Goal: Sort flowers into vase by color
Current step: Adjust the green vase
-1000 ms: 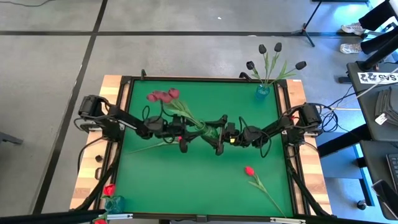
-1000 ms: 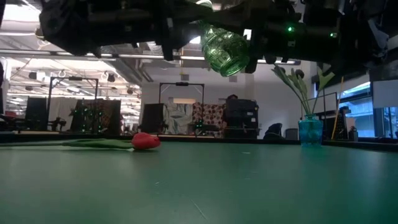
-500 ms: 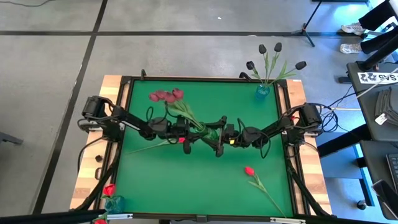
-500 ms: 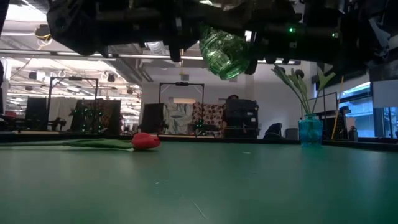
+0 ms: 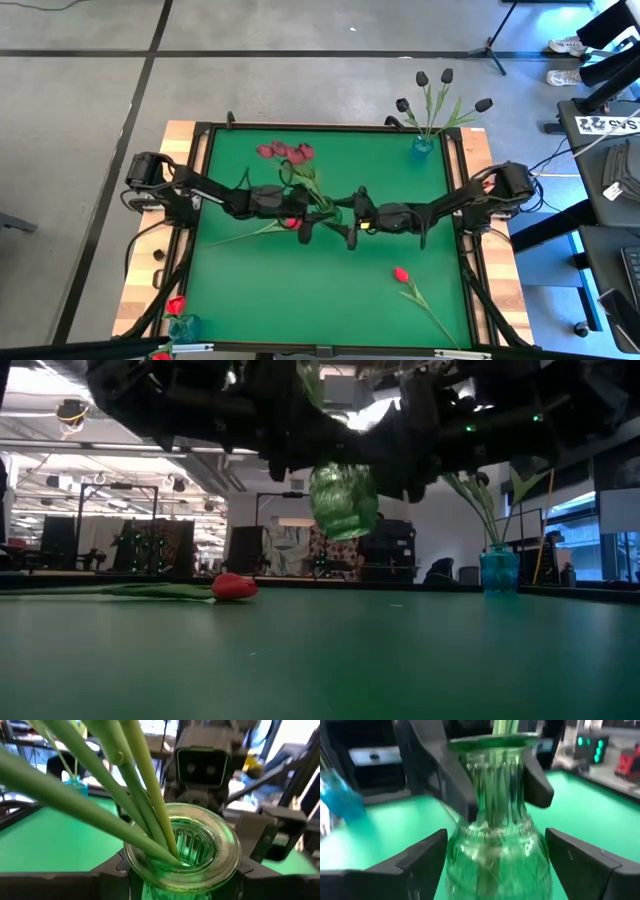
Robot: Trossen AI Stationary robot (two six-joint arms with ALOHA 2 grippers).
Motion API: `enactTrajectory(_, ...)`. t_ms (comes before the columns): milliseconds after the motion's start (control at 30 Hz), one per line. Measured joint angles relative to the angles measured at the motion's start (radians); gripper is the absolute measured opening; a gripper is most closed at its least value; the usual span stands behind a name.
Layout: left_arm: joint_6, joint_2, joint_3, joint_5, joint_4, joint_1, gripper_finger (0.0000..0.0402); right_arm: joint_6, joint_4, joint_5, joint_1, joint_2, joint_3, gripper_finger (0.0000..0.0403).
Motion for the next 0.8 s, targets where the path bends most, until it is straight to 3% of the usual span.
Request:
enactTrajectory(167, 0.07, 0.001, 0.033, -0.056, -0.17, 0.03, 0.0153, 0.04, -0.346, -0.013, 0.002, -0.141, -0.005, 0.0328)
enactTrajectory(367, 0.075, 0.014, 0.035, -0.055, -0.159, 0.054, 0.0153, 0.136, -0.696, -0.009, 0.002, -0.344, -0.005, 0.0328)
enactTrajectory(600, 0.072, 0.147, 0.048, -0.063, -0.127, 0.05, 0.0153, 0.146, -0.757, 0.018, 0.003, -0.455, -0.004, 0.0328)
enactTrajectory(800, 0.074, 0.164, 0.078, -0.049, -0.124, 0.043, 0.0154, 0.152, -0.778, 0.017, 0.003, -0.458, -0.004, 0.0328)
